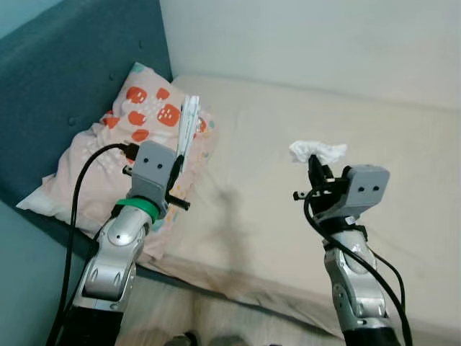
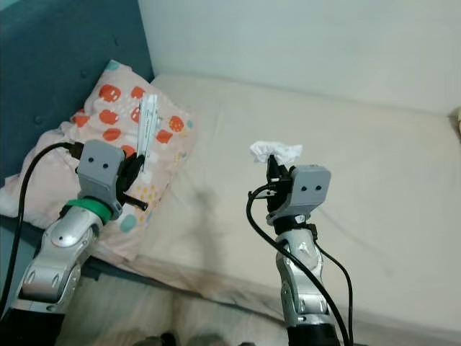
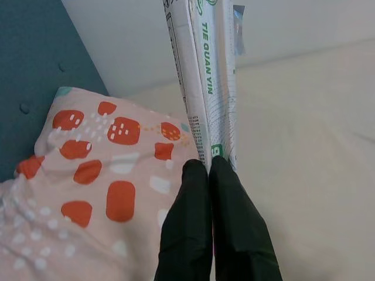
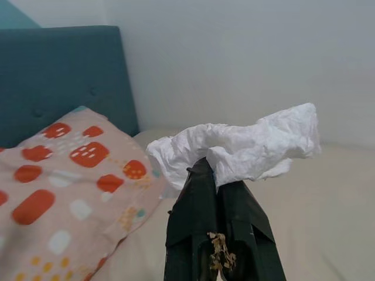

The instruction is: Clean up the room

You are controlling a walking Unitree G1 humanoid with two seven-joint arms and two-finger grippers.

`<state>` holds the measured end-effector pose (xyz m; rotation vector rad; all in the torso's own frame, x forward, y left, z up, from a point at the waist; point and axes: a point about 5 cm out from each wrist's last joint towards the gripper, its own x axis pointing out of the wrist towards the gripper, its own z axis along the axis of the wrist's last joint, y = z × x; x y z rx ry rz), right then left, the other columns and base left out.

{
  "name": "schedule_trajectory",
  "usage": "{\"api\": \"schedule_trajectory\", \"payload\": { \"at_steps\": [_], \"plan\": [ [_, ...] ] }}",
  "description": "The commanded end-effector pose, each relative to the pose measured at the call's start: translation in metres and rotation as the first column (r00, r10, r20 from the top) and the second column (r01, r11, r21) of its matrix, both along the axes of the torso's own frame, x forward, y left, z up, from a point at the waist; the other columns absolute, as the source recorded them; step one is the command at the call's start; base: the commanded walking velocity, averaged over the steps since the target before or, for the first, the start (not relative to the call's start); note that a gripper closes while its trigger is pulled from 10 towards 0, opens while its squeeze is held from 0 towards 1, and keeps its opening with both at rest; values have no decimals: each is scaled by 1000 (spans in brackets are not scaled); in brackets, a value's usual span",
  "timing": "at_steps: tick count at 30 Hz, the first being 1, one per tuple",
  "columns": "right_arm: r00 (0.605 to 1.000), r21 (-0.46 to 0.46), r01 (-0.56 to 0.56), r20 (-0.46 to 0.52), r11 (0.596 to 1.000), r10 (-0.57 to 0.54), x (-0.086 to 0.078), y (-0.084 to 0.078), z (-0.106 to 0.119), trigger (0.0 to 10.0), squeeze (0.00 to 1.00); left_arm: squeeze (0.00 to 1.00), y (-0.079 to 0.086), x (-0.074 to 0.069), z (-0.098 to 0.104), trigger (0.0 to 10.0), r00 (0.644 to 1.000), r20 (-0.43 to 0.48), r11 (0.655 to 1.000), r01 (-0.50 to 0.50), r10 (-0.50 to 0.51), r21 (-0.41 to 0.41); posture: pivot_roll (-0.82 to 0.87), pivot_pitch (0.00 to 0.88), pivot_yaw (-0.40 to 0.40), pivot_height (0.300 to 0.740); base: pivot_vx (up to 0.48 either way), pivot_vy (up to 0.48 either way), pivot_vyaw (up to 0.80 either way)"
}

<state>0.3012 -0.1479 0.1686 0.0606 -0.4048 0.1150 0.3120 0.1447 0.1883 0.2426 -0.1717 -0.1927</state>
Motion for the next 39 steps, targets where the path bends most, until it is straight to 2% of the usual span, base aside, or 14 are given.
{"api": "schedule_trajectory", "payload": {
  "at_steps": [1, 19, 34, 39],
  "plan": [
    [1000, 21, -11, -14, 1000, 11, 0, 2, -2, 10000, 0, 0, -1, -1, -4, 10000, 1000, -10, 1000, 4, -3, 13, 75, 81, 56, 740, -416, 0, 0],
    [1000, 70, -15, -12, 997, 16, 1, 1, -1, 10000, 0, 0, 0, -3, -4, 10000, 1000, -1, 1000, 2, -2, 22, 84, 96, 54, 740, -418, 0, 0],
    [999, 28, -40, -35, 999, 41, 2, 8, -7, 10000, 0, 0, 2, -5, -6, 10000, 1000, -1, 1000, -2, 2, 30, 95, 84, 51, 740, -418, 0, 0],
    [998, 25, -50, -37, 998, 50, 3, 10, -8, 10000, 0, 0, 3, -5, -6, 10000, 1000, -1, 999, -7, 7, 32, 95, 84, 51, 740, -416, 0, 574]
  ]
}}
